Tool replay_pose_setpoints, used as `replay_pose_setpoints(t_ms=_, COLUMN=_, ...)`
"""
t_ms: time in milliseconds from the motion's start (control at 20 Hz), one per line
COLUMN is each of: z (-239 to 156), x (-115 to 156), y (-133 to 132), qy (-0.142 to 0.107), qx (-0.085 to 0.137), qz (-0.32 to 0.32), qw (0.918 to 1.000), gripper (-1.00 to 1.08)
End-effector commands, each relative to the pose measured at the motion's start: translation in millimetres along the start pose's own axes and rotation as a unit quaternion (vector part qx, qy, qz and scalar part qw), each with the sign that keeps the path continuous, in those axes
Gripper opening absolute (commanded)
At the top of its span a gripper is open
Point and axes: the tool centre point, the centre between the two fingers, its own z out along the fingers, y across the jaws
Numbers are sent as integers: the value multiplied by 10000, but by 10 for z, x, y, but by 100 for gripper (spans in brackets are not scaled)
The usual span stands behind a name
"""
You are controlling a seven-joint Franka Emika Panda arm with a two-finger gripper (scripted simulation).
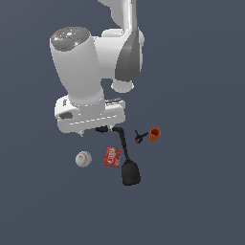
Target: Pick up a designated object from a clutter of objects.
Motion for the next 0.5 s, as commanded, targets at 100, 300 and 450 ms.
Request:
replay_pose_setpoints(t_ms=100, z=285, x=32, y=205, qy=-17, qx=7, qz=-422, qw=9991, gripper=100)
replay_pose_setpoints(t_ms=300, z=545, x=41, y=384, qy=-34, qx=13, qz=-791, qw=9969, gripper=100)
replay_pose_setpoints(t_ms=450, z=745, x=36, y=516, qy=-48, qx=17, qz=-1067, qw=9943, gripper=100)
